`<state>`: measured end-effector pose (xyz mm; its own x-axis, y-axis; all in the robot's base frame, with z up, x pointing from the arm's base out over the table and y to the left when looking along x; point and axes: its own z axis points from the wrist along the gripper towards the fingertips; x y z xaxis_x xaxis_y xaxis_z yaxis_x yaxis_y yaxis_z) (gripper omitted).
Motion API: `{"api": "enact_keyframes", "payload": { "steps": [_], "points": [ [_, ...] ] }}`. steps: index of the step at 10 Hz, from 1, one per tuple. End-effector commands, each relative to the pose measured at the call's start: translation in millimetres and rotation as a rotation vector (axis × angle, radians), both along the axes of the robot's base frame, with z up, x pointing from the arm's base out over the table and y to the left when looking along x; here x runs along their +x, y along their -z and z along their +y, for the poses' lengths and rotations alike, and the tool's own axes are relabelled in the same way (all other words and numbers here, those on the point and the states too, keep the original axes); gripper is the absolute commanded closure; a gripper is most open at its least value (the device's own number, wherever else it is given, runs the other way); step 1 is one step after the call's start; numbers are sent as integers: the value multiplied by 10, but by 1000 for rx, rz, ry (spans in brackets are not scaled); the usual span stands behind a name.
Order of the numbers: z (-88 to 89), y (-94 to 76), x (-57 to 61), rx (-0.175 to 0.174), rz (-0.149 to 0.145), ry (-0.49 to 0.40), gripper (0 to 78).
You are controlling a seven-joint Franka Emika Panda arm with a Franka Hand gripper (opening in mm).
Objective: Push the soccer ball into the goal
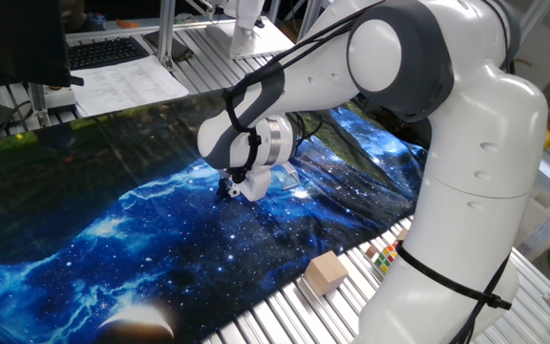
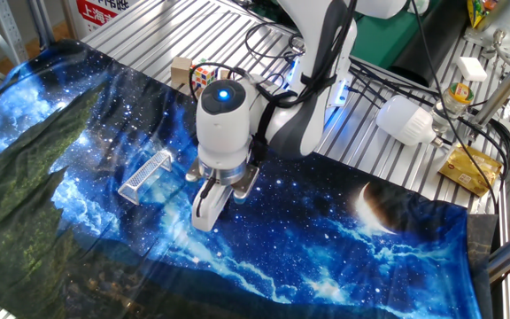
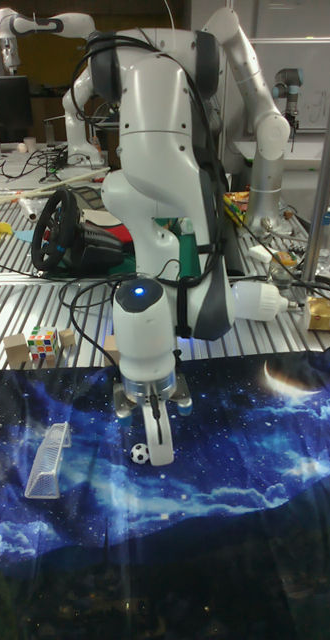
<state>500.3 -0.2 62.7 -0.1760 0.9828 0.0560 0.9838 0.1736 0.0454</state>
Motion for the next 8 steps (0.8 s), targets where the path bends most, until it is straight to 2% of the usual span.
{"api": "enact_keyframes", "payload": {
  "steps": [1,4,6,8],
  "points": [
    [-45,13,7,-44,-3,-20,776],
    [-133,-25,46,-42,0,-44,776],
    [-257,-70,101,-44,-2,-61,776],
    [-329,-70,100,-45,-3,-78,776]
  ]
}}
